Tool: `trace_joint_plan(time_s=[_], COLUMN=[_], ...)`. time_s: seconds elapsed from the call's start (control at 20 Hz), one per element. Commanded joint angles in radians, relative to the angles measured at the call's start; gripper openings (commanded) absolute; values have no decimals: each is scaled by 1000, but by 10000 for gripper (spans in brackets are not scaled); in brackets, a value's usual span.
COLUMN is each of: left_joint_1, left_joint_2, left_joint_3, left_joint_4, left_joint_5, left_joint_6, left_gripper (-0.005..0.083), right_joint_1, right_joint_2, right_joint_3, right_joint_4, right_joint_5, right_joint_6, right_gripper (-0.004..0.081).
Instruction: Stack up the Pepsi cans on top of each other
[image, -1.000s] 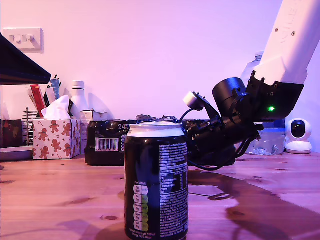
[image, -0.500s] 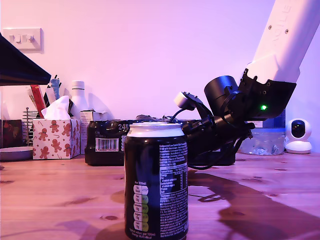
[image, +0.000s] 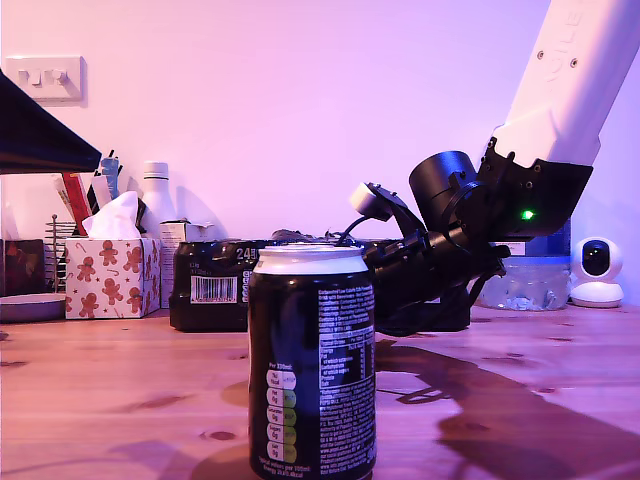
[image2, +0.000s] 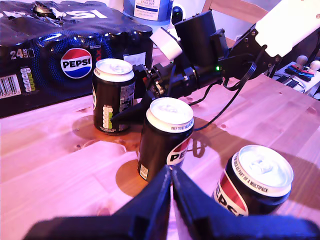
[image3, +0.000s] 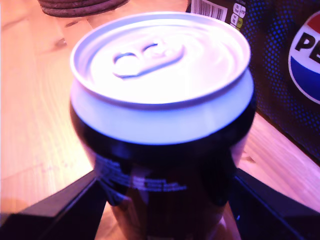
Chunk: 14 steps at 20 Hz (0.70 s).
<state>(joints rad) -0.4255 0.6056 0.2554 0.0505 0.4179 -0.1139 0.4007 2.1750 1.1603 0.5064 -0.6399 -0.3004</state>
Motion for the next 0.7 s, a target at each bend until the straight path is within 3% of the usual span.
trace_joint_plan(time_s=[0.0,0.25,0.55,0.65], left_joint_1=[-3,-3,-45,-66], left_joint_2=[4,53,201,239], left_joint_3=[-12,-12,-12,-12], left_joint_4=[0,14,151,187], left_joint_5=[0,0,19,22], left_joint_6=[-2,10,16,18], left_gripper=[-21,-3,132,246], right_joint_1=[-5,-25,-35,-38], right_joint_2=[4,-56,-103,-112], right_joint_3=[20,20,20,20], right_joint_4=[5,-11,-27,-37], right_joint_5=[-6,-13,-12,-11], right_joint_6=[14,16,13,13], right_gripper=[450,442,440,440])
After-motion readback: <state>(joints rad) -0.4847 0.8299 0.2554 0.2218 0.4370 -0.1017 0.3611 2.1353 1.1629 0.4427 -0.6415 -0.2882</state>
